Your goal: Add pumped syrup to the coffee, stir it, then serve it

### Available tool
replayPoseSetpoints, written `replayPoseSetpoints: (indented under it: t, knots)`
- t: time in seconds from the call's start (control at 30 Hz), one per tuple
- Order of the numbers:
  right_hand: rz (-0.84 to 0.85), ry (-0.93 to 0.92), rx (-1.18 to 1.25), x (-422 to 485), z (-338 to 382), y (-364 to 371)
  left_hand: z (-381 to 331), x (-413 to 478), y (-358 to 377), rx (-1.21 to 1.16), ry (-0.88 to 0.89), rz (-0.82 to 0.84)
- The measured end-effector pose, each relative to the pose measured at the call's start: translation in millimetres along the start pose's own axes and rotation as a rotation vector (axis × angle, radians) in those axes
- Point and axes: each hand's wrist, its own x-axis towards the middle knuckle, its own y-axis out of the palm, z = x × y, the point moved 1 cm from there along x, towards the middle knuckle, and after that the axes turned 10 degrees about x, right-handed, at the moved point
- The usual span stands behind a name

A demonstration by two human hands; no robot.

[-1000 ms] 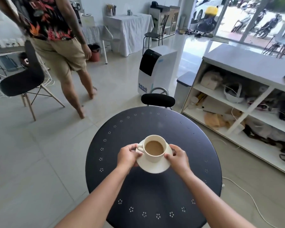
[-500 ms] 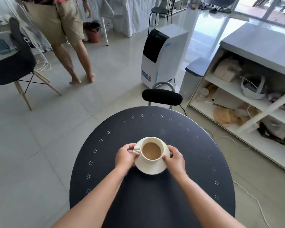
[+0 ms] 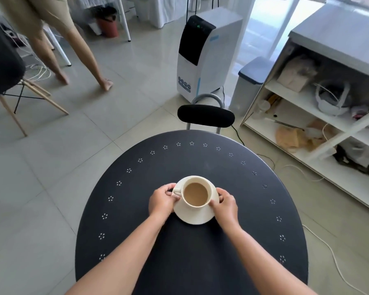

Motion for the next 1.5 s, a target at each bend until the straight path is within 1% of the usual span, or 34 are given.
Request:
replayPoseSetpoints:
  t: [0.13,0.4,0.6,0.77,1.1,1.33,1.4,1.5]
  knots:
    - [-0.01,0.032,-0.001,3.7,-4.1,2.7,2.2,3.1,3.7,0.011,0.002,-0.009]
    - [-0.015,0.038,-0.065,7.5,-6.7,8.2,5.1,7.3,5.6,0.083,0.051,-0.06]
    - [-0.056,0.037,-0.071,4.8,-7.3,13.3,5.5,8.0,7.4,0.172,0.073,-0.096]
    - [-0.08,0.055,-0.092,2.8,-5.3,16.0,7.5,8.9,8.4,0.187,0.078,-0.108]
    - [-0.077,-0.019,-0.181,-0.6,-9.7,14.2,9.6,8.4,9.6,0.168,0.085,-0.114]
    - [-0.026,-0.008,-0.205,-11.9,0.5,3.8,14.1,-3.1,5.8,0.159,0.087,-0.119]
    - [-0.04,-0.022,-0.217,-21.9,6.2,-4.6,18.5,-11.4,0.6,0.172,0.109,-0.143]
    - [-0.106,-0.13,-0.209,-41.6,29.3,-25.1,33.2,-32.1,-10.0,0.291,0.177,-0.231]
